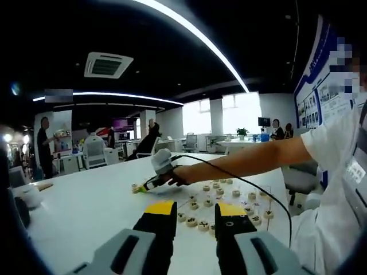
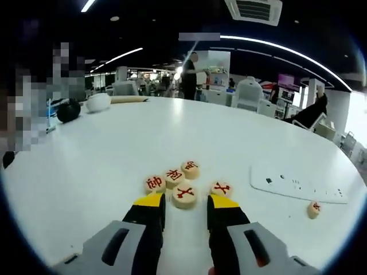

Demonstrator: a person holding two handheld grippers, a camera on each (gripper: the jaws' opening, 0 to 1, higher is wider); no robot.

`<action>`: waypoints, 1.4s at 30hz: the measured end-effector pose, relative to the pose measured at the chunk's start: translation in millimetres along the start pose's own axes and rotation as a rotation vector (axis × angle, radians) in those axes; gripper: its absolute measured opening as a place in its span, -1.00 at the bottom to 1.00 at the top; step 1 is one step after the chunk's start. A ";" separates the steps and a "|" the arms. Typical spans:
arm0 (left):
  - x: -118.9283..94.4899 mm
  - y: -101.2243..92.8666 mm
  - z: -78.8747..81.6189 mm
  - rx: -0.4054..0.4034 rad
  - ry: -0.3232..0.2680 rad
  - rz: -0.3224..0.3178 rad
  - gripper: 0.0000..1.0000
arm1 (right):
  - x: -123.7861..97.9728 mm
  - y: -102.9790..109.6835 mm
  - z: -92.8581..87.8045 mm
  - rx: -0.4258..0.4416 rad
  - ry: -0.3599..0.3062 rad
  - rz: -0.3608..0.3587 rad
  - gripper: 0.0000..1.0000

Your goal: Pick up the chess pieces one by one and place each piece onto its starting position on the chessboard, setting the pieces on their correct points until all the chess pieces are arranged in the starting layout

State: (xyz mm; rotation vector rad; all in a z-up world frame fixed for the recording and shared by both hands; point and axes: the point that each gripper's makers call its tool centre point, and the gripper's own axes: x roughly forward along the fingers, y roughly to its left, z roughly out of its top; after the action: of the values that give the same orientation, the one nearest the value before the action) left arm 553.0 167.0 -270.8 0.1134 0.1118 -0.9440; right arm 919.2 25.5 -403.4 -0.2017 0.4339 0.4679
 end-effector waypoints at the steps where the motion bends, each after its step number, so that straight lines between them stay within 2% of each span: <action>1: 0.4 0.2 -0.8 0.000 0.003 0.000 -0.43 | 0.5 2.0 0.0 0.001 0.001 0.006 -0.55; 5: 0.5 0.0 -2.4 0.008 0.010 0.003 -0.43 | -1.9 7.6 0.3 -0.010 0.003 0.008 -0.61; 9: -0.5 0.1 -1.1 0.007 0.005 0.003 -0.43 | -13.8 9.1 -3.5 -0.041 0.054 0.021 -0.61; 12: -1.9 0.8 -0.1 0.007 0.002 0.007 -0.43 | -40.0 19.6 -5.0 -0.039 0.049 0.054 -0.61; 18: -3.1 -2.2 2.6 0.015 0.000 0.011 -0.43 | -86.4 32.4 6.4 -0.021 -0.005 0.116 -0.61; 21: -2.4 -3.9 3.1 0.021 0.001 0.010 -0.43 | -117.9 38.9 7.0 -0.034 -0.024 0.139 -0.61; 26: 1.7 -9.0 1.2 0.029 0.012 0.003 -0.43 | -168.3 43.3 8.4 0.016 -0.063 0.187 -0.61; 32: 4.5 -13.0 0.2 0.034 0.019 -0.006 -0.43 | -219.5 43.3 -5.8 0.053 -0.083 0.206 -0.61; 37: 3.7 -14.8 0.3 0.037 0.018 -0.006 -0.43 | -270.4 37.9 -30.9 0.044 -0.097 0.208 -0.61; 40: 4.2 -15.4 0.0 0.035 0.018 -0.011 -0.43 | -293.6 23.6 -48.8 0.044 -0.096 0.182 -0.61; 42: 5.6 -14.7 -0.6 0.033 0.020 -0.012 -0.43 | -309.9 6.6 -60.8 0.047 -0.101 0.137 -0.61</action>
State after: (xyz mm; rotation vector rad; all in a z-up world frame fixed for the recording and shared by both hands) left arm 544.3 154.1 -273.0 0.1531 0.1156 -0.9572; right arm 645.3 -107.5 -319.4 -0.1027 0.3611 0.5992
